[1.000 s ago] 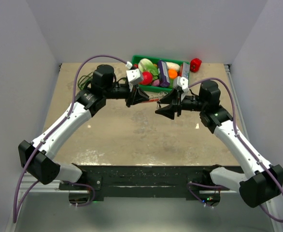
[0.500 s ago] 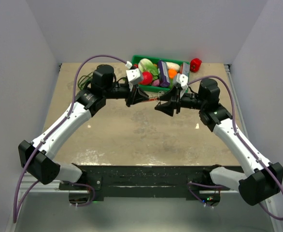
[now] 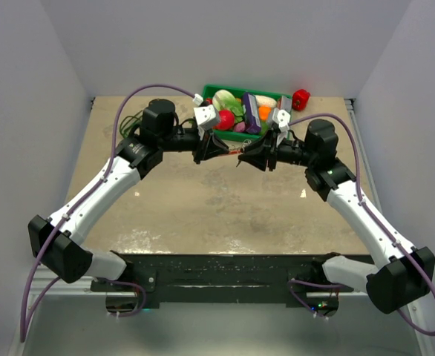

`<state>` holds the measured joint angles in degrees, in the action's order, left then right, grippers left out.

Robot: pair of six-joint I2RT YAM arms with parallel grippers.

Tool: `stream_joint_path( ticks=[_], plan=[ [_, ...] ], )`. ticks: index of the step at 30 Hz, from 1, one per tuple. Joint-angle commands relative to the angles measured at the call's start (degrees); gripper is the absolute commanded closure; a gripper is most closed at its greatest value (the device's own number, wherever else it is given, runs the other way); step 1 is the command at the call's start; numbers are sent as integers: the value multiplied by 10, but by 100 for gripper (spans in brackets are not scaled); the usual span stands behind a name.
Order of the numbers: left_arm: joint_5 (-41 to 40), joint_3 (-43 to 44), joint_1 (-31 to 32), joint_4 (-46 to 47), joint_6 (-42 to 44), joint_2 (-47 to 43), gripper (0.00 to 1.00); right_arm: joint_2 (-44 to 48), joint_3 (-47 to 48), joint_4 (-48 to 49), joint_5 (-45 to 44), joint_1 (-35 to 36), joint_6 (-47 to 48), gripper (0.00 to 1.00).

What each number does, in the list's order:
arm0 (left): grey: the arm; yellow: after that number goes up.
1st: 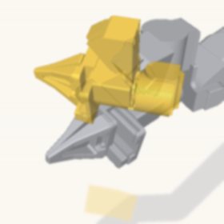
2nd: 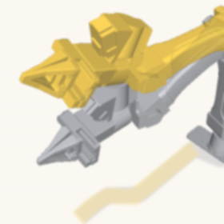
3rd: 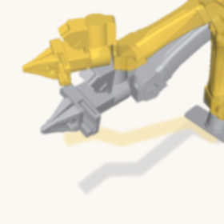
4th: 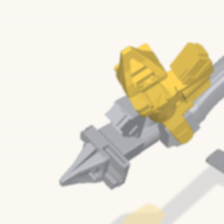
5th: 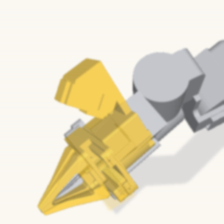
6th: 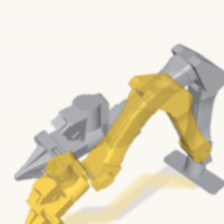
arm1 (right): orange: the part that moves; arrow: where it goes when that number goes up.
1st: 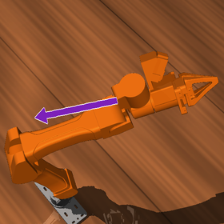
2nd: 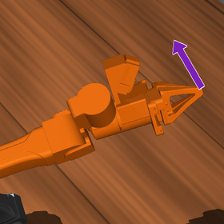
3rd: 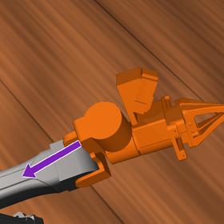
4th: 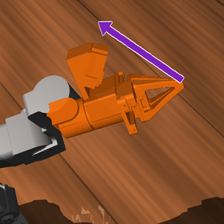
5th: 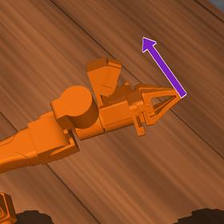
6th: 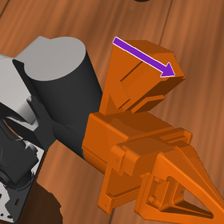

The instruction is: Remove the keys from the keyring

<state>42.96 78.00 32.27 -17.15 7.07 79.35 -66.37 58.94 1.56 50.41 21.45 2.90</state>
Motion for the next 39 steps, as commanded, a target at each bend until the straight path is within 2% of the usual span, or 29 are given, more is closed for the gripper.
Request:
stream_joint_path(
  ticks=[1,4,10,18,19,21,22,23,24,27,28,31,34,39],
  plan=[
    [8,8,-1,30,6,-19,100,-4,30,33,-15,0,-23,75],
    [9,8,0,30,5,-19,100,-6,31,32,-24,0,-23,85],
    [10,6,0,33,2,-17,100,-9,32,29,-37,0,-21,100],
    [53,10,0,30,4,-14,100,-10,51,-4,-41,1,15,100],
    [67,11,-1,28,6,-15,92,-10,58,-14,-39,1,32,100],
    [77,19,0,17,15,-18,81,-10,69,-47,-37,0,55,100],
    [85,21,0,13,18,-19,70,-9,77,-68,-36,1,75,100],
    [89,26,-1,11,22,-21,65,-8,80,-79,-34,1,84,100],
    [92,29,0,0,30,-22,54,-9,89,-88,-29,1,93,100],
    [99,38,0,-12,44,-25,41,-10,105,-134,-21,1,132,100],
    [103,42,-1,-17,50,-26,34,-11,109,-155,-21,1,149,100],
    [114,56,0,-39,72,-28,23,-25,135,-224,-14,1,207,100],
    [124,73,0,-52,87,-23,18,-47,172,-310,-2,1,274,100],
    [127,96,1,-68,111,4,18,-72,228,-417,-8,5,365,100]
  ],
)
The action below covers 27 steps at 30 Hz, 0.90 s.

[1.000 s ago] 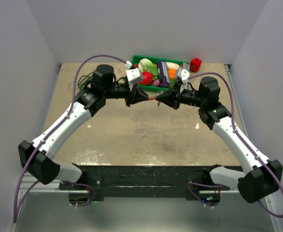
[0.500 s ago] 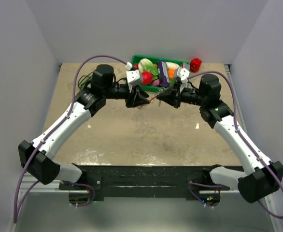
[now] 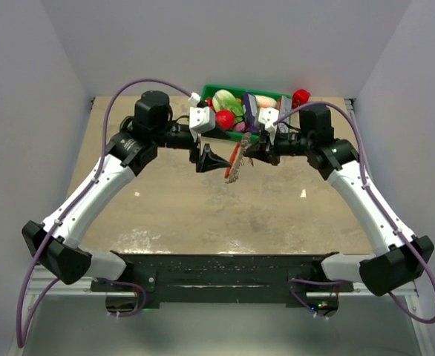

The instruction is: Remove the keys from the keyring

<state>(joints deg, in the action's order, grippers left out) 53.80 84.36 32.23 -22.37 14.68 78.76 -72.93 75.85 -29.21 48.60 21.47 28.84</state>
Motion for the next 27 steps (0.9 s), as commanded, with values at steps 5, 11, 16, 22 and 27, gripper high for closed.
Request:
stream_joint_path(
  ticks=[5,11,16,22,27],
  plan=[
    [15,27,3,-18,57,27,31,-1,69,-146,-5,17,148,100],
    [24,-1,10,2,64,48,35,6,68,-168,-34,50,187,100],
    [36,-19,18,23,57,61,44,23,32,-117,-40,62,168,100],
    [47,-26,31,24,55,72,51,36,6,-70,-47,64,143,100],
    [66,-27,35,28,42,70,56,38,-1,-62,-58,65,140,100]
  ],
)
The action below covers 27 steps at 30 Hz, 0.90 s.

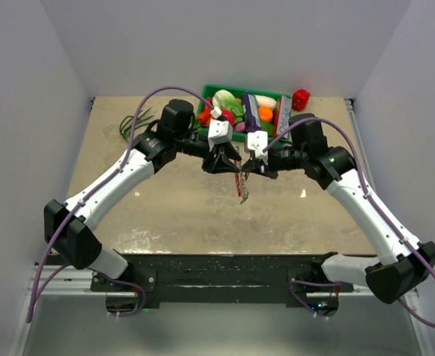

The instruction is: Remove the keys from the keyring

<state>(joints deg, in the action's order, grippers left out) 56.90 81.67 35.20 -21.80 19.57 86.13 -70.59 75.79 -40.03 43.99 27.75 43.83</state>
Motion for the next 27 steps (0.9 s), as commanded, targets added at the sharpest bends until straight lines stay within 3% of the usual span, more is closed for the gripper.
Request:
stream_joint_path(
  ticks=[1,7,21,27],
  plan=[
    [37,0,7,24,-9,-3,58,14,0,47,-13,2,-10,100],
    [21,-3,13,23,-9,-3,74,20,-4,57,-21,4,-18,100],
    [-17,-12,20,17,6,-8,77,33,-12,75,-29,5,-29,100],
    [-28,-14,19,19,8,-8,69,36,-12,77,-27,4,-30,100]
  ],
)
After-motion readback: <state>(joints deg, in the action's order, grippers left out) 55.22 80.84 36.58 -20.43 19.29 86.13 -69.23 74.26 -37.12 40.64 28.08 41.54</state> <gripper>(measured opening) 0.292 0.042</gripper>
